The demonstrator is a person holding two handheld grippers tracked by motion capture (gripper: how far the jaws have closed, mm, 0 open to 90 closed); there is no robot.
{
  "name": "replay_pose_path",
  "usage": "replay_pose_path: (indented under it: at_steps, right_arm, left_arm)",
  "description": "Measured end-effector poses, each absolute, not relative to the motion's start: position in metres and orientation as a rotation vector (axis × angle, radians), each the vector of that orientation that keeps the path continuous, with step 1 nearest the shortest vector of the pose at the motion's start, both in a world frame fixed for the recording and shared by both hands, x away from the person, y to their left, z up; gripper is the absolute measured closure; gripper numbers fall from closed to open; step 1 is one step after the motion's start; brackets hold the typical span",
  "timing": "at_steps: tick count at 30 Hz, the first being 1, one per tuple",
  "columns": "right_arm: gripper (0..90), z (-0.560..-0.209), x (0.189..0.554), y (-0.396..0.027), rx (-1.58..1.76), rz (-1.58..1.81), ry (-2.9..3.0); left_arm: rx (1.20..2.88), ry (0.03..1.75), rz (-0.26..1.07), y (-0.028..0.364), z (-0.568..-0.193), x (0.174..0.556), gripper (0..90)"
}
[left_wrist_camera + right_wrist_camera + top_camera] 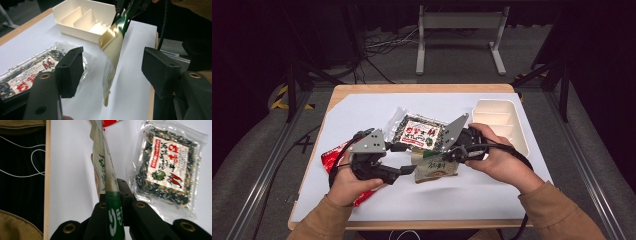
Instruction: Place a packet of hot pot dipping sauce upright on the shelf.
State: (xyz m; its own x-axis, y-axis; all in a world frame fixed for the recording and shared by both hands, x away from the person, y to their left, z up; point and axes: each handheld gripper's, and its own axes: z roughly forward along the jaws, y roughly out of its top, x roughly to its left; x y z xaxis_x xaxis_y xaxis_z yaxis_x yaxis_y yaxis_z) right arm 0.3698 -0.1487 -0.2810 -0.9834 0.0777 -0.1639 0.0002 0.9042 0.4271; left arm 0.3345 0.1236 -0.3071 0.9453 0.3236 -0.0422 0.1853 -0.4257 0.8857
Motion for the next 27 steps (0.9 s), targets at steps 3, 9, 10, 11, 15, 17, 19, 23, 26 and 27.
replay_pose_path:
  at_steps: [3,9,10,11,15,17,19,23,26,27]
  right_arm:
    - [89.1,-0.275,0.372,-0.153,0.079,0.642,2.875]
    - [89.0,-0.263,0.380,-0.164,0.110,0.639,2.847]
    - [89.0,-0.262,0.381,-0.166,0.122,0.640,2.838]
    - [89.0,-0.262,0.381,-0.166,0.122,0.640,2.838]
    - [89.0,-0.255,0.387,-0.173,0.148,0.636,2.819]
    - [89.0,-0.251,0.391,-0.177,0.158,0.633,2.803]
    - [89.0,-0.250,0.393,-0.179,0.160,0.637,2.795]
    - [89.1,-0.243,0.401,-0.188,0.192,0.640,2.761]
    - [89.0,-0.240,0.403,-0.191,0.207,0.640,2.754]
    - [89.0,-0.238,0.405,-0.193,0.222,0.637,2.748]
  left_arm:
    - [2.015,0.378,0.191,0.130,-0.306,0.335,31.0]
    - [2.012,0.448,0.237,0.144,-0.311,0.339,27.8]
    - [2.012,0.458,0.240,0.145,-0.312,0.339,27.6]
    - [2.012,0.458,0.240,0.145,-0.312,0.339,27.2]
    - [1.999,0.502,0.266,0.156,-0.316,0.343,26.5]
    - [1.997,0.514,0.281,0.160,-0.317,0.344,25.9]
    - [1.993,0.523,0.293,0.163,-0.318,0.345,25.0]
    - [1.987,0.559,0.329,0.172,-0.320,0.348,24.6]
    - [1.981,0.577,0.343,0.176,-0.321,0.351,24.4]
    - [1.982,0.590,0.341,0.177,-0.322,0.352,24.4]
